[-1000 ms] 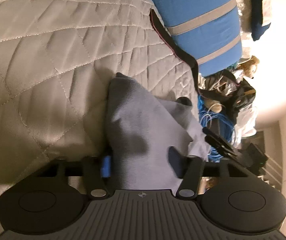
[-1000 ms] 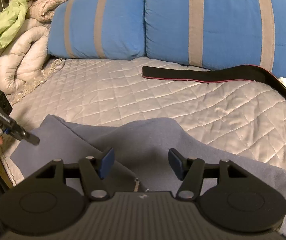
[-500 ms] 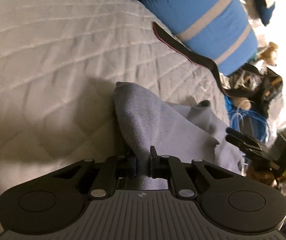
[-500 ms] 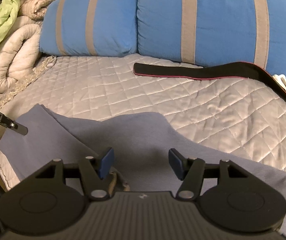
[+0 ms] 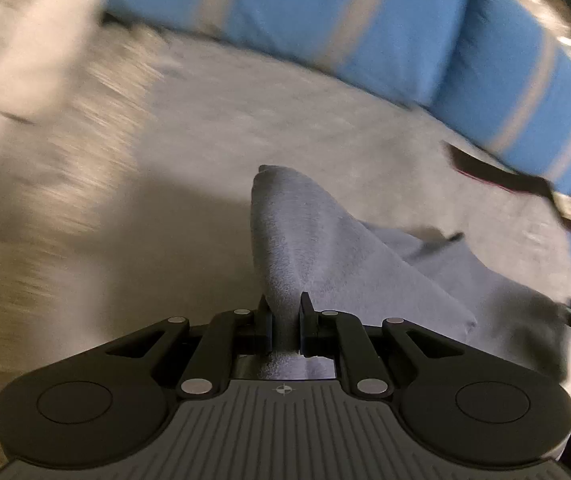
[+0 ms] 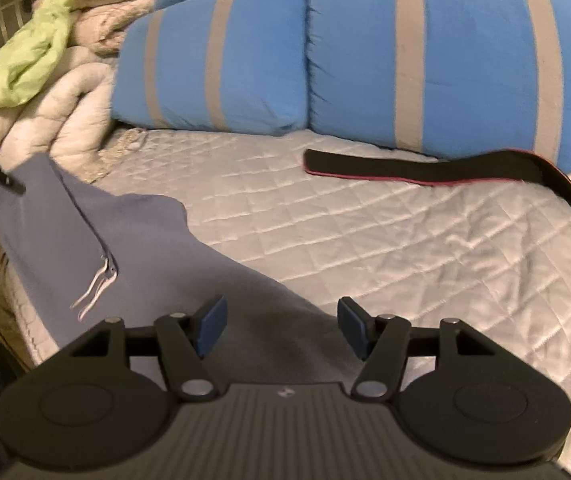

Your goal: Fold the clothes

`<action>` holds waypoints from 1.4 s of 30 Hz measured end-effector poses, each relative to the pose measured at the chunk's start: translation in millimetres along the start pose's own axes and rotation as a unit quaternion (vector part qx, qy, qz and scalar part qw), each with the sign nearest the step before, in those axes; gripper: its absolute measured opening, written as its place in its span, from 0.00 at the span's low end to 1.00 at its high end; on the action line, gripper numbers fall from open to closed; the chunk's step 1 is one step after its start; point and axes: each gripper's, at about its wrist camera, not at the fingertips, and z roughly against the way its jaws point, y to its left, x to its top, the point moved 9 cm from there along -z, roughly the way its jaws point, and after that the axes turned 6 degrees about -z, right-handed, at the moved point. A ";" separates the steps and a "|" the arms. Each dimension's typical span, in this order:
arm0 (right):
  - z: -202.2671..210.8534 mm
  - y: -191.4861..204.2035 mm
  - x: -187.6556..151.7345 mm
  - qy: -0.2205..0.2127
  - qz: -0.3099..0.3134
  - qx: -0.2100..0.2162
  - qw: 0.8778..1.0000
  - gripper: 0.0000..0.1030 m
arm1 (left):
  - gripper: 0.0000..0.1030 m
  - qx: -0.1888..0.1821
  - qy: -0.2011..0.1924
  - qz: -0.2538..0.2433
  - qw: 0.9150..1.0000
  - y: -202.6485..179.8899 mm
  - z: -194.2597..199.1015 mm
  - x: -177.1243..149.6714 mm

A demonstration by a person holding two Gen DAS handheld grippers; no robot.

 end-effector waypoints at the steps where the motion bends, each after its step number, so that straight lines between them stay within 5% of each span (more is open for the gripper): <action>1: 0.5 3.5 0.3 -0.001 0.004 0.002 1.000 0.72 | 0.10 0.017 -0.003 -0.001 1.000 5.3 10.5 2.9; 11: 8.4 23.6 -1.1 -0.008 0.036 0.000 0.999 0.74 | 0.11 0.045 -0.016 -0.038 0.998 -56.4 60.6 6.6; 24: 25.8 11.0 6.4 -0.031 0.010 0.003 0.999 0.75 | 0.12 -0.103 -0.033 0.005 0.994 -193.0 92.7 3.7; 42: 51.6 -30.4 15.1 -0.068 -0.056 0.001 0.996 0.77 | 0.12 -0.179 0.039 -0.034 0.982 -338.1 -17.4 -19.1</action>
